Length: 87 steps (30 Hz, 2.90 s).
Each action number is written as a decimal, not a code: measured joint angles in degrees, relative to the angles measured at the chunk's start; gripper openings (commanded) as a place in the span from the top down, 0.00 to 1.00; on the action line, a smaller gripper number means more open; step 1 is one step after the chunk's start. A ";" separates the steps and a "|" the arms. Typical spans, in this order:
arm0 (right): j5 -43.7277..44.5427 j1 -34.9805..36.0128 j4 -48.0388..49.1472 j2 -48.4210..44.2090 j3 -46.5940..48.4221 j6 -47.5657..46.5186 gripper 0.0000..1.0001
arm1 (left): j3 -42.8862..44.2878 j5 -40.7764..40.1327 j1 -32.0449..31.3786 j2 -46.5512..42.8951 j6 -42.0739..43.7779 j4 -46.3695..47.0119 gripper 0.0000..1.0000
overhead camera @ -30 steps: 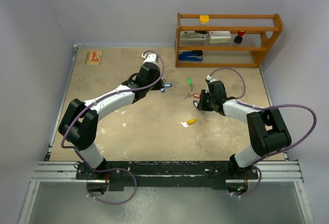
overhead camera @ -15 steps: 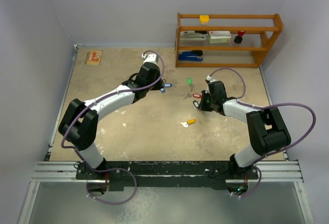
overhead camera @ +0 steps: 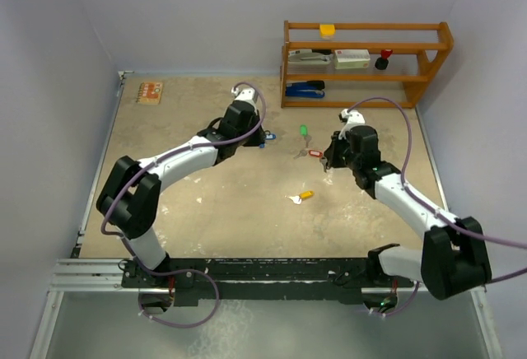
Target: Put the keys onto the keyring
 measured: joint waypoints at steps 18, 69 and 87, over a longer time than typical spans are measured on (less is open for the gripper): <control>-10.54 0.20 4.81 -7.41 -1.51 -5.53 1.00 | 2.84 11.10 -4.50 3.19 3.02 2.93 1.00; -13.44 4.55 9.05 -1.07 -1.16 -7.67 1.00 | 11.56 17.11 -7.91 10.34 5.53 -2.89 1.00; -13.35 4.55 10.14 0.04 -0.15 -7.91 1.00 | 12.11 17.40 -8.28 10.99 6.40 -4.00 1.00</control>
